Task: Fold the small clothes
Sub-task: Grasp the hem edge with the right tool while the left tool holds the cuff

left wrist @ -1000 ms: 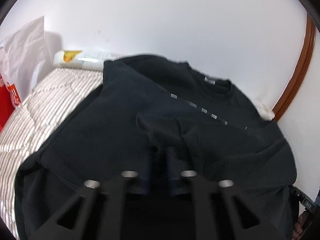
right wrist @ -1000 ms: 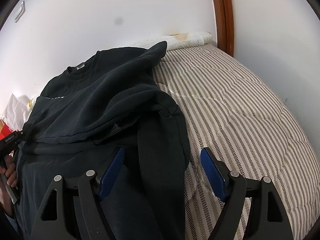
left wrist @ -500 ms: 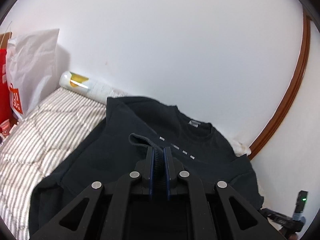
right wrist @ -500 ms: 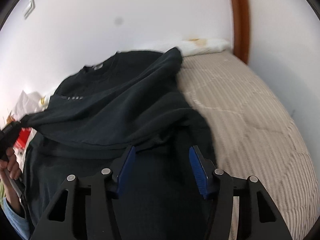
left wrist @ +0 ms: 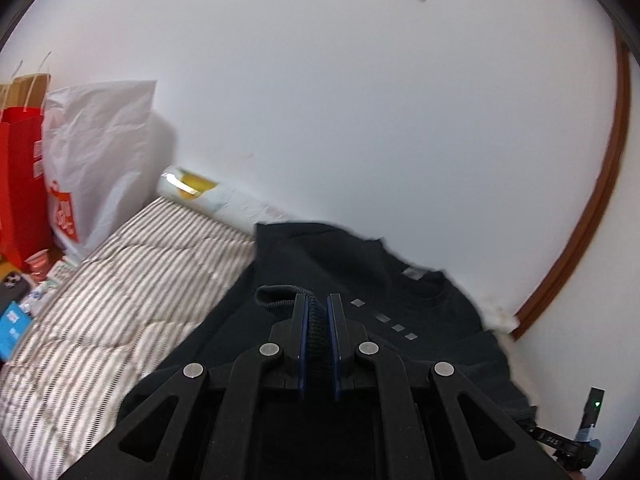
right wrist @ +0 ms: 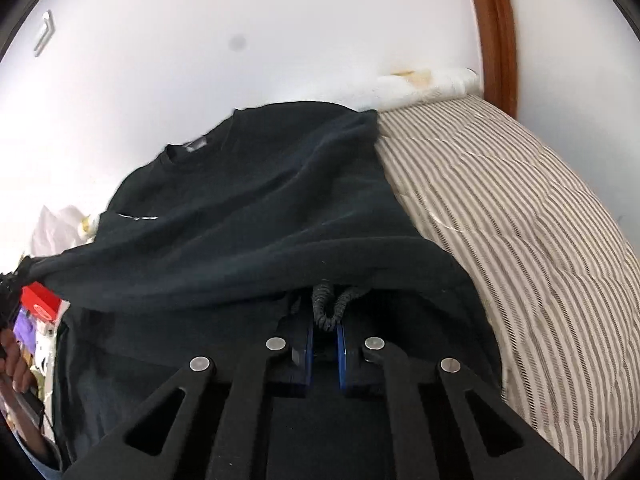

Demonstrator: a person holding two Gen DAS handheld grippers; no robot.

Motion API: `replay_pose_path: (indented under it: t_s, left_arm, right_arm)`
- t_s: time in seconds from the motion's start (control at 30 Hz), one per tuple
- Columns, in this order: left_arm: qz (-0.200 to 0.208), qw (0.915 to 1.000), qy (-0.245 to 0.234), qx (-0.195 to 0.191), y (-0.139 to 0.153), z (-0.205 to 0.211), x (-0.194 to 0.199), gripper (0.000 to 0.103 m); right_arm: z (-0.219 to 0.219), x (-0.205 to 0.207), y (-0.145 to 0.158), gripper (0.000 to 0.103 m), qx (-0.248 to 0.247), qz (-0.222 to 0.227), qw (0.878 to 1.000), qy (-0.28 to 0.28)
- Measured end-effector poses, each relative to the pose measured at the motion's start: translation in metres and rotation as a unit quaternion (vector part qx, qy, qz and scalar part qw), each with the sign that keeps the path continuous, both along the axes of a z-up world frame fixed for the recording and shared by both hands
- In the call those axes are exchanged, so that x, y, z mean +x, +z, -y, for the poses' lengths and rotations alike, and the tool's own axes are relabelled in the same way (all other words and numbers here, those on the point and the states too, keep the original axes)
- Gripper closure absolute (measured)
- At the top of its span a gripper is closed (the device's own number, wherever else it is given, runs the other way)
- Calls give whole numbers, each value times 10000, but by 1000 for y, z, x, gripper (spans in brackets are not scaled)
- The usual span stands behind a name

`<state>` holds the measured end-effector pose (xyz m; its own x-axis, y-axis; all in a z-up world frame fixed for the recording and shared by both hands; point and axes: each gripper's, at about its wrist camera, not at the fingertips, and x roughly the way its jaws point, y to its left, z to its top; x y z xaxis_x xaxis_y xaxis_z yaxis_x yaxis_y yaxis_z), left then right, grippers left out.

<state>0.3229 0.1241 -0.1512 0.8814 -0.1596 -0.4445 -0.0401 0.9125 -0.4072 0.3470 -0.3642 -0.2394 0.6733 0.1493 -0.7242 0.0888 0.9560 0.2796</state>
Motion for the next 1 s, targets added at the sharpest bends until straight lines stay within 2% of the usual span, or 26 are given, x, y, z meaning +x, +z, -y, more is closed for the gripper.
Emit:
replay_pose_path:
  t_s: [0.07, 0.13, 0.23, 0.3, 0.4, 0.47, 0.5, 0.53, 0.6, 0.67, 0.73, 0.8, 1.0]
  left_arm:
    - [-319, 9994, 71, 140, -8, 1, 7, 94]
    - [-589, 9978, 109, 273, -15, 3, 11, 94]
    - [-919, 9936, 145, 643, -24, 9, 14, 94]
    - [-1067, 9907, 131, 831, -29, 12, 13, 93]
    - [-1355, 9819, 110, 1317, -38, 20, 11, 90]
    - [-1558, 9751, 157, 1568, -47, 22, 12, 90]
    - [-1655, 9725, 148, 1633, -51, 22, 11, 90]
    - [-1695, 9718, 126, 1635, -54, 21, 11, 90]
    - [-1698, 9717, 125, 1635, -55, 18, 5, 85]
    - [-1687, 9706, 187, 1705, -52, 16, -2, 73]
    - [-1678, 9707, 191, 1709, -50, 13, -9, 70]
    - [-1709, 9703, 148, 1706, -51, 11, -16, 69]
    - [-1663, 9700, 93, 1771, -46, 9, -42, 69]
  right_arm:
    - [1, 3, -11, 94, -32, -227, 9997, -64]
    - [3, -1, -11, 90, -21, -211, 9997, -82]
    - [4, -11, 0, 82, -265, -230, 9993, -136]
    - [3, -23, 7, 82, -521, -187, 9985, -31]
    - [5, -44, 20, 81, -771, 15, 9969, 155]
    - [12, -54, 31, 74, -798, 295, 9963, 134]
    - [14, -55, 33, 65, -807, 390, 9959, 100]
    - [15, -53, 34, 59, -814, 463, 9956, 61]
    - [17, -44, 30, 58, -817, 453, 9956, 1]
    - [18, -30, 18, 58, -716, 210, 9972, 15]
    - [19, -20, 3, 58, -634, -136, 9979, 87]
    - [17, -17, -7, 58, -729, -311, 9968, 49]
    - [11, -43, 8, 58, -940, -80, 9955, 5]
